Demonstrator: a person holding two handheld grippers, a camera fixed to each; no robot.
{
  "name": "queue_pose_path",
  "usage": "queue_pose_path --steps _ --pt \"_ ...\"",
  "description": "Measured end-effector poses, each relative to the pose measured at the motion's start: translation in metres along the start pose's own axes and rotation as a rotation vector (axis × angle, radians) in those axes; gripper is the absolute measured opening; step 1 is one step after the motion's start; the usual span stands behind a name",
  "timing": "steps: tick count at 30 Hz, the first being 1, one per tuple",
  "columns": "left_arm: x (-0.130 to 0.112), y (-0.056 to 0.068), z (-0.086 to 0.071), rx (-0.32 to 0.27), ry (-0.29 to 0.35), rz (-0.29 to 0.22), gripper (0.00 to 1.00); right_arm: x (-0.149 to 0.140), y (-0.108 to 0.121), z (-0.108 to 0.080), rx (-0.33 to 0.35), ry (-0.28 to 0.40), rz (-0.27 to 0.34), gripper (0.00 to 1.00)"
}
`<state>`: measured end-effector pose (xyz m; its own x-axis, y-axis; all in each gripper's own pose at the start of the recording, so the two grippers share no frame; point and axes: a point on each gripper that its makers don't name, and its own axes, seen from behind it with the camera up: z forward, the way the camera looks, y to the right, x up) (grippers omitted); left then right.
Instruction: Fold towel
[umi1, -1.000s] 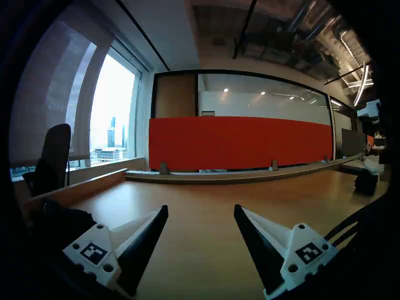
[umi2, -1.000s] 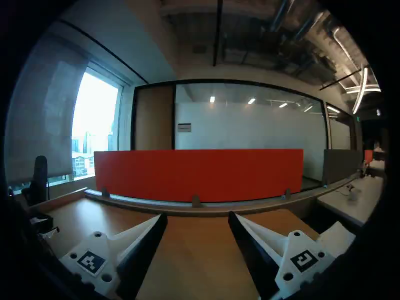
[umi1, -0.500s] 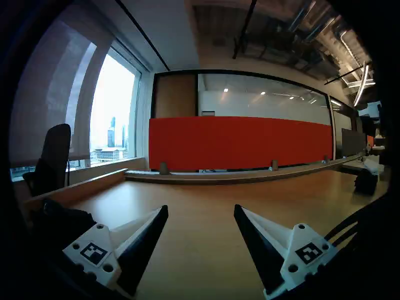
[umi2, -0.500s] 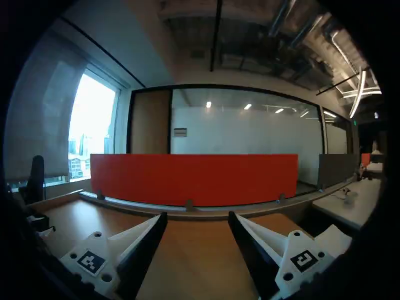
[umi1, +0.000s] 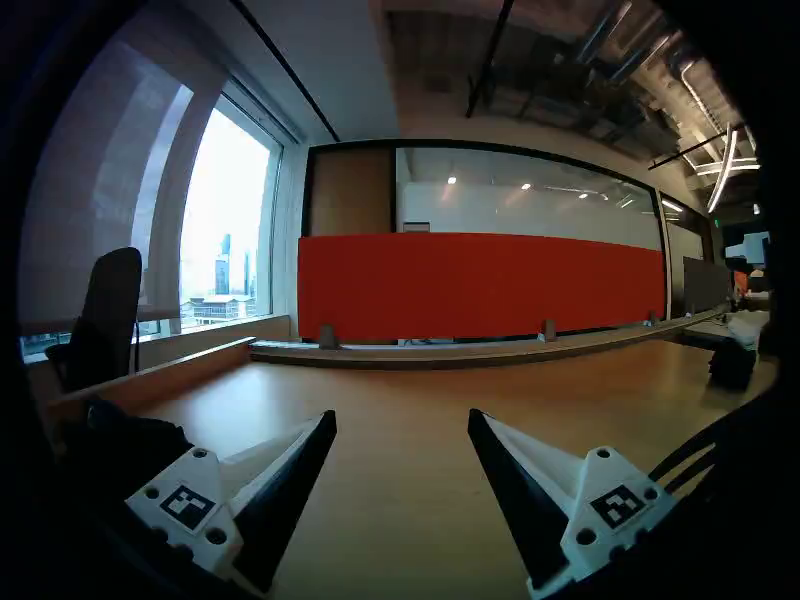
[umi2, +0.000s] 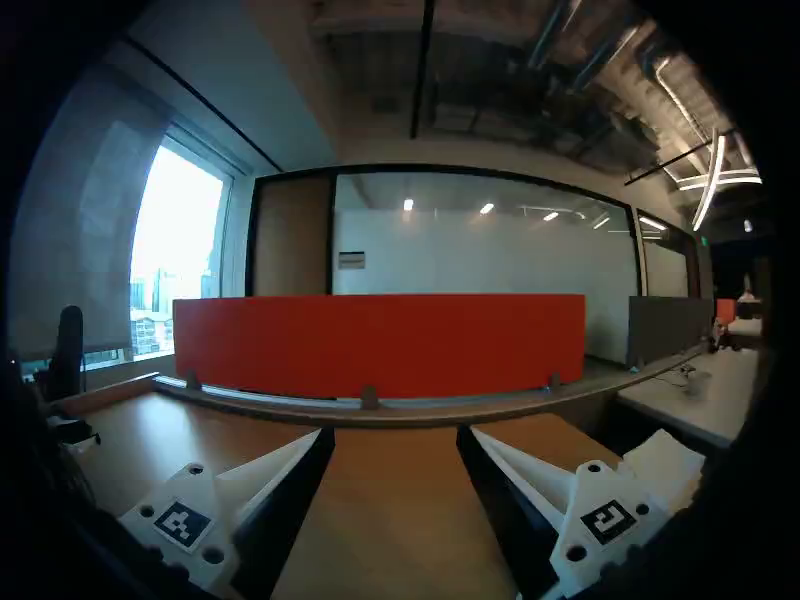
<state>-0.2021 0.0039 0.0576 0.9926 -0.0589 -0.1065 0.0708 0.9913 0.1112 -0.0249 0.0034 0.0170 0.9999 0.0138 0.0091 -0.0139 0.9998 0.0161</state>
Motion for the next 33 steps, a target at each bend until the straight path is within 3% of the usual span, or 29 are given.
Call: queue_pose_path --steps 18,33 --pt "-0.001 -0.001 0.000 0.000 0.000 0.000 0.98 -0.055 0.023 -0.002 -0.022 0.009 0.021 0.94" --pt "-0.001 -0.001 0.000 0.000 0.001 0.000 0.98 -0.094 0.021 -0.003 -0.008 0.009 0.048 0.94"
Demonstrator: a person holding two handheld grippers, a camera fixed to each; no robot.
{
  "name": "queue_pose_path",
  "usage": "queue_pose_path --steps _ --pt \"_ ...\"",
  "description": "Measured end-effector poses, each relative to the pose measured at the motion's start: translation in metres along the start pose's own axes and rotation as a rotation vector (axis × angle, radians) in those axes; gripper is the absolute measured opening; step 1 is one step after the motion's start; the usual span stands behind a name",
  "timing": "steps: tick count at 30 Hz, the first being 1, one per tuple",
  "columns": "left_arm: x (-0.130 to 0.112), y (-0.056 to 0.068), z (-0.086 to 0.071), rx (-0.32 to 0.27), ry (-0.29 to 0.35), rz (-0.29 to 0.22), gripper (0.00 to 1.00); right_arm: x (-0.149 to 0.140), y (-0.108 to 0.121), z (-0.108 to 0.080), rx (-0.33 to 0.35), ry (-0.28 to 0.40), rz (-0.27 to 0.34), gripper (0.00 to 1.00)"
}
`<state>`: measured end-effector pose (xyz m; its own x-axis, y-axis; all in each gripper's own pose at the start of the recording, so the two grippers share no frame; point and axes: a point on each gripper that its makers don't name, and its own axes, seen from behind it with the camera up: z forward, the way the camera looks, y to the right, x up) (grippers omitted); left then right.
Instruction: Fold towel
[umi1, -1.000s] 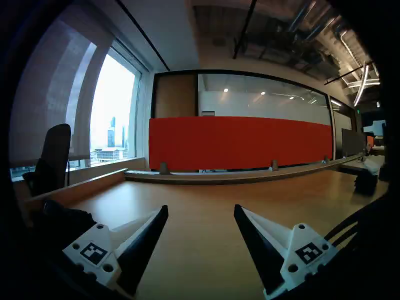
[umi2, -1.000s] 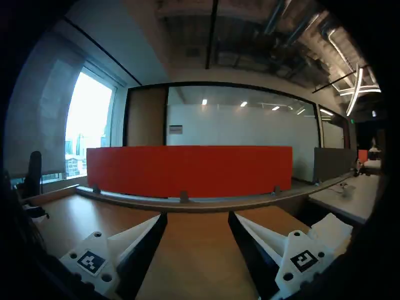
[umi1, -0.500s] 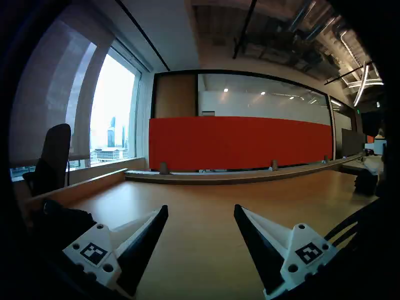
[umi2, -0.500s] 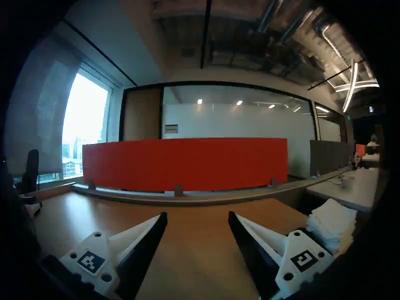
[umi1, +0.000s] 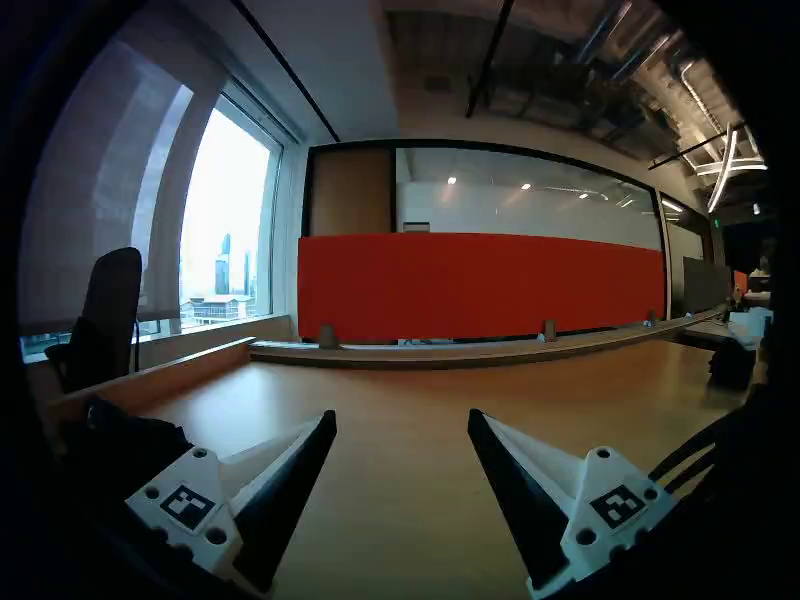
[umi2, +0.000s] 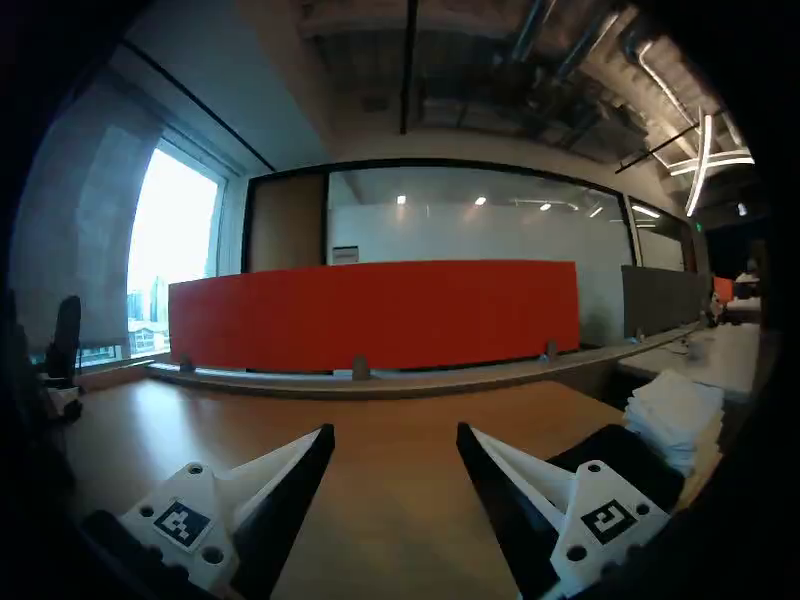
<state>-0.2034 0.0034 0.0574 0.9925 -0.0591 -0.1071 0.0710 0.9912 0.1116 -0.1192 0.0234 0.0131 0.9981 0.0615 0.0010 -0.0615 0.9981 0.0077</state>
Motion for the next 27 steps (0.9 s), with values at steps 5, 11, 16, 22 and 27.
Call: queue_pose_path --steps 5,11,16,22,27 --pt "0.000 0.000 0.000 0.000 0.000 0.000 0.98 -0.010 0.001 0.001 0.002 -0.004 0.011 0.95" --pt "0.000 0.000 0.000 0.000 0.000 0.000 0.98 -0.017 0.003 0.003 -0.005 -0.013 -0.002 0.95" --pt "0.000 -0.001 0.000 0.000 0.000 0.000 0.98 -0.022 0.003 0.006 -0.014 -0.015 -0.012 0.95" --pt "0.000 -0.001 0.000 0.000 0.000 0.000 0.98 -0.027 -0.004 0.005 0.003 -0.020 -0.015 0.94" --pt "0.000 -0.001 0.000 0.000 0.000 0.000 0.98 -0.033 -0.009 0.004 0.013 -0.024 -0.028 0.95"
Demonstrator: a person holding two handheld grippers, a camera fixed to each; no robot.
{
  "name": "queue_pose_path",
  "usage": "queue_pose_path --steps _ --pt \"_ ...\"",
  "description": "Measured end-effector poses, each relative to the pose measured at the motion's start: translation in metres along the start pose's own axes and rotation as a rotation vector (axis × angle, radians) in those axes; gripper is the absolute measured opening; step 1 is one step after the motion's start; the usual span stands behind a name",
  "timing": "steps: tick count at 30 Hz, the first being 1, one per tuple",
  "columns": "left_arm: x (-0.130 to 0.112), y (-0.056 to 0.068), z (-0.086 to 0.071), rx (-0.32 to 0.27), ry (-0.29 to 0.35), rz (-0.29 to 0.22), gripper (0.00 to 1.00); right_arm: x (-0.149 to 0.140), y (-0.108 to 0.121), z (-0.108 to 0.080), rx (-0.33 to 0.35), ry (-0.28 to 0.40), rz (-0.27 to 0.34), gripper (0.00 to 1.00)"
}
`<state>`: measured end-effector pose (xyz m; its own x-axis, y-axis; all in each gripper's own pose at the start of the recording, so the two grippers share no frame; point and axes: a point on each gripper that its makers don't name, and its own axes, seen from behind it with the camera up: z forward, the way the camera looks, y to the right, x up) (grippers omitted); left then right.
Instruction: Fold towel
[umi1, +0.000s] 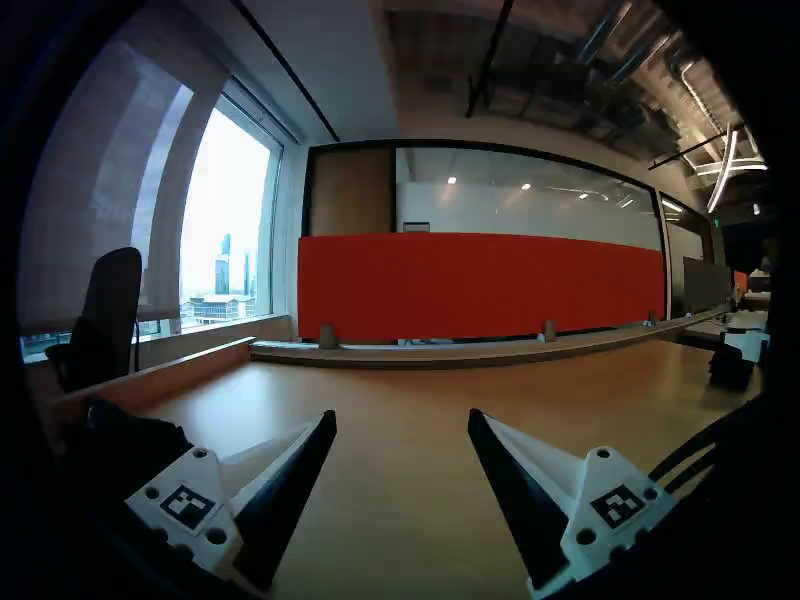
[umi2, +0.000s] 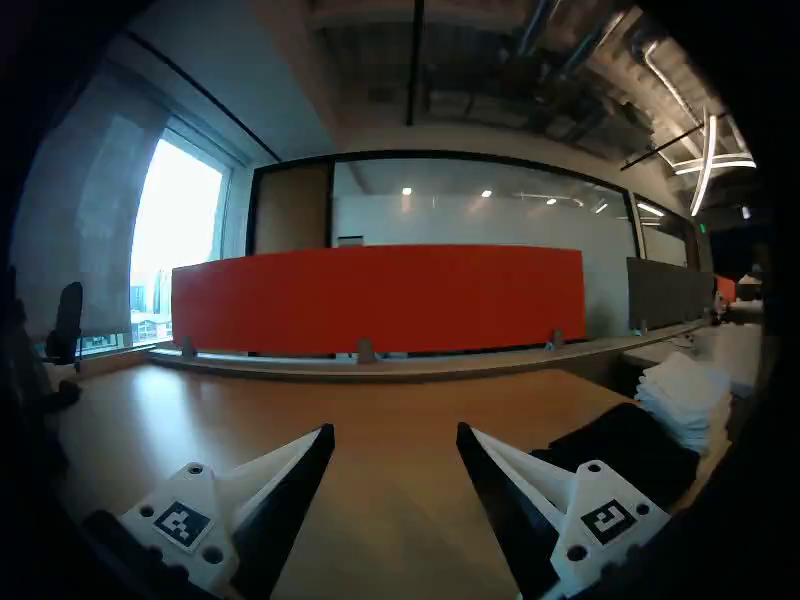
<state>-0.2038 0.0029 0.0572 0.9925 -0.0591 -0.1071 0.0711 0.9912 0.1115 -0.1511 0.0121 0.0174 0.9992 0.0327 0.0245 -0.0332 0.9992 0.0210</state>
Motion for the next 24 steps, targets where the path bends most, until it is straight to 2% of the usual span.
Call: queue_pose_path --steps 9,24 --pt "0.0002 -0.0001 -0.0001 0.000 0.000 0.000 0.97 0.0005 -0.0042 -0.0010 -0.006 0.007 -0.025 0.95" --pt "-0.0001 -0.0003 0.0003 0.000 0.000 0.000 0.98 -0.0003 -0.0067 0.0002 0.000 0.005 -0.024 0.95"
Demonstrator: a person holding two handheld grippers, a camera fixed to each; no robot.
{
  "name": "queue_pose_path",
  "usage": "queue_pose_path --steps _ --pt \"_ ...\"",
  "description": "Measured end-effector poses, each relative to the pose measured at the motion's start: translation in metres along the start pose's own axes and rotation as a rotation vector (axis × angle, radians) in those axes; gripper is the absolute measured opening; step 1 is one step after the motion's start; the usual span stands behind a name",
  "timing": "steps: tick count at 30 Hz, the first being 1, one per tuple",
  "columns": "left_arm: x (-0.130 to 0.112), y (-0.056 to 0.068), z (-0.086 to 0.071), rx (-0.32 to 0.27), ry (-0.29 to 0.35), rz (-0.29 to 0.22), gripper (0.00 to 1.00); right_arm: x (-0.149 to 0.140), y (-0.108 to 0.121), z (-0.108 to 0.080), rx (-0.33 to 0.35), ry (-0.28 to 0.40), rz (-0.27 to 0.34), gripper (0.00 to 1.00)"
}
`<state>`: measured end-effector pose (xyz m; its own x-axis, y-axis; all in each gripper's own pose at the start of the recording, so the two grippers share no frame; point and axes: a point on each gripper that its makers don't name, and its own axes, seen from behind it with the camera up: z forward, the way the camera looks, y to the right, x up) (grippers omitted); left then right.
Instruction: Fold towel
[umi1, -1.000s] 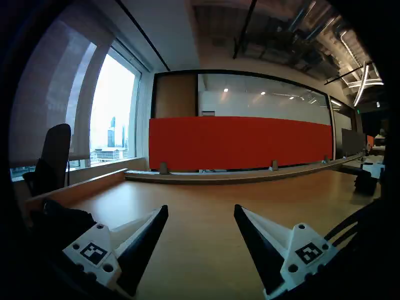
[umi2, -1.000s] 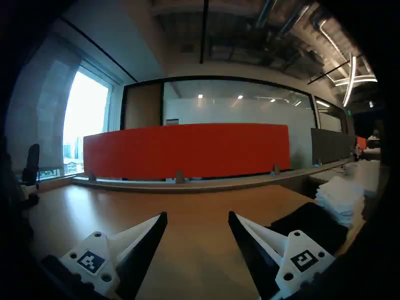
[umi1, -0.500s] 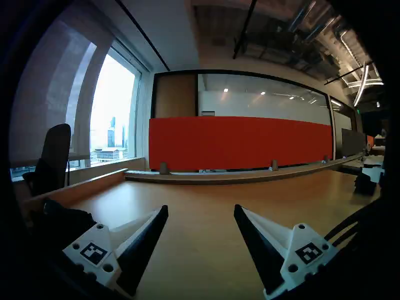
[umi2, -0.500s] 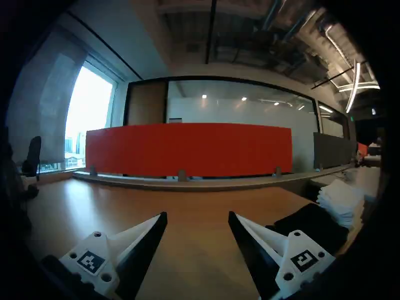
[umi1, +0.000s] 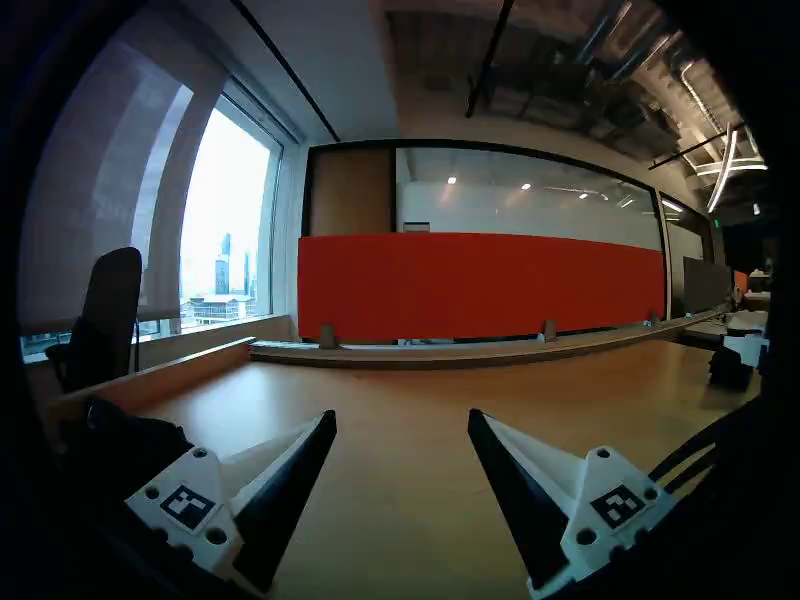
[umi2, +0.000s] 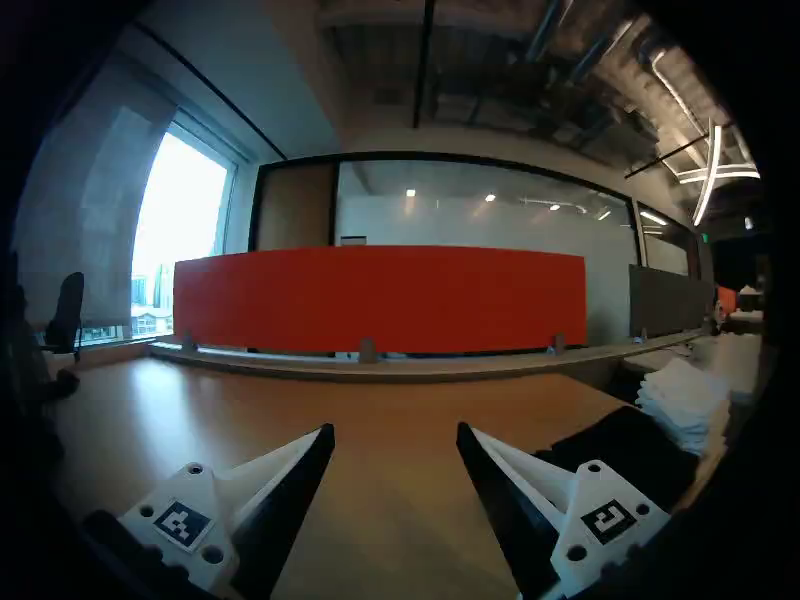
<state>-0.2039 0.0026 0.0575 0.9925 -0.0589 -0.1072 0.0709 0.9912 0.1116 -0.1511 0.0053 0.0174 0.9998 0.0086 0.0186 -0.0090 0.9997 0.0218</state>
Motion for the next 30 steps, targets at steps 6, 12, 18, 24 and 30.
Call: queue_pose_path --steps 6,12,18,24,30 --pt "0.0001 0.0005 -0.0002 0.000 0.000 0.000 0.98 -0.0002 -0.0007 -0.0001 0.000 -0.001 0.000 0.95" --pt "0.0005 -0.0002 -0.0005 0.000 0.000 0.000 0.98 -0.0002 -0.0001 0.0005 -0.001 -0.001 0.000 0.95" --pt "0.0009 0.0000 -0.0002 0.000 0.000 0.000 0.98 -0.0004 0.0003 0.0001 -0.001 -0.001 0.000 1.00" --pt "0.0008 0.0000 -0.0006 0.000 0.000 0.000 0.98 -0.0004 0.0000 0.0000 0.000 -0.001 0.000 1.00" --pt "0.0021 -0.0006 -0.0009 0.000 -0.001 0.000 0.98 -0.0002 -0.0008 -0.0001 0.000 -0.001 0.000 1.00"
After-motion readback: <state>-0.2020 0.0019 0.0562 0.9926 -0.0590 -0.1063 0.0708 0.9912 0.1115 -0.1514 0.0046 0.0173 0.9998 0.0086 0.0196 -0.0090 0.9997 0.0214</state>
